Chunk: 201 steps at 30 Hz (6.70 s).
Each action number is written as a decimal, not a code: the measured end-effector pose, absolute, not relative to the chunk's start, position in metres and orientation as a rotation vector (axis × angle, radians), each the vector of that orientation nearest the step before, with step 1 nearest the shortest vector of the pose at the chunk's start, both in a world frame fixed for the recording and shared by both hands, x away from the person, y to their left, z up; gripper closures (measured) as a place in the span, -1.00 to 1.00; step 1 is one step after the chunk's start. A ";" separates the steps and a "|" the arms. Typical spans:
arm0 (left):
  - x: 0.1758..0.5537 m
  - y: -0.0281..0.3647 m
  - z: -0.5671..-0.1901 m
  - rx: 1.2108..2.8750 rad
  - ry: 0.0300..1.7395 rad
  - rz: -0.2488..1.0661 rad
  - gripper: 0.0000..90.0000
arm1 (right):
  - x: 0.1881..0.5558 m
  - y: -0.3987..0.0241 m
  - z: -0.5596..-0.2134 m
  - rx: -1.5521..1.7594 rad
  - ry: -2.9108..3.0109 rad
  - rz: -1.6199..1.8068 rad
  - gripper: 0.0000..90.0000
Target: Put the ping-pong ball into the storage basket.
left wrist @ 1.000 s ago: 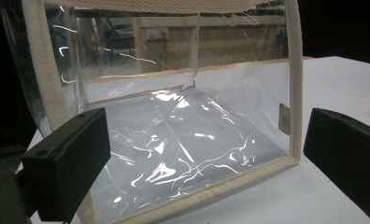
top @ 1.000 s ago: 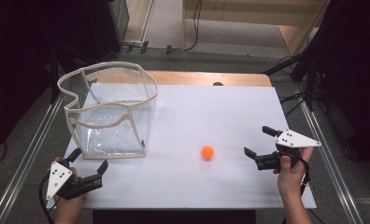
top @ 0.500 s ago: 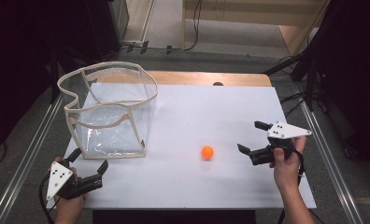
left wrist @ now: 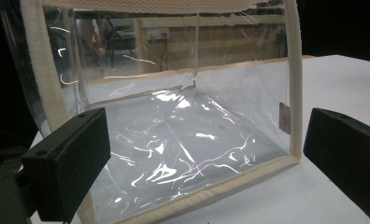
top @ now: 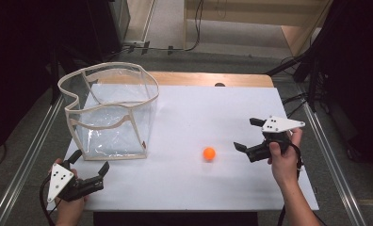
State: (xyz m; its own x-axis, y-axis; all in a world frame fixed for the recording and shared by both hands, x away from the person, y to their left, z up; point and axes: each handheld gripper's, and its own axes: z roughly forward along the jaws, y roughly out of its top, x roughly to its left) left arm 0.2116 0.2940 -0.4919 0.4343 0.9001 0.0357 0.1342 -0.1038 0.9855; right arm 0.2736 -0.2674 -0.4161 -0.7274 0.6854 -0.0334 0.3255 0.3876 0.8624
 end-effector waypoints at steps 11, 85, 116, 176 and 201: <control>0.212 0.294 -0.492 1.550 0.944 0.846 -0.97 | 0.284 -0.262 -0.412 0.886 2.319 1.251 -1.00; 0.210 0.293 -0.492 1.560 0.926 0.848 -0.97 | 0.322 -0.200 -0.432 0.874 2.696 0.910 -1.00; 0.210 0.293 -0.492 1.564 0.918 0.853 -0.97 | 0.330 -0.183 -0.450 0.838 2.835 0.793 -1.00; 0.209 0.291 -0.492 1.574 0.908 0.860 -0.97 | 0.332 -0.150 -0.480 0.752 2.952 0.540 -0.31; 0.210 0.291 -0.492 1.575 0.907 0.860 -0.97 | 0.336 -0.148 -0.477 0.747 2.972 0.532 0.04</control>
State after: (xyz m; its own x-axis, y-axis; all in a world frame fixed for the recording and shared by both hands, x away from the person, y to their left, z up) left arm 0.2095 0.2914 -0.4923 0.4490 0.8909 0.0693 0.1167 -0.1354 0.9839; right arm 0.3356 -0.1477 -0.4772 -0.8843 0.4640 0.0525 0.4534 0.8263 0.3343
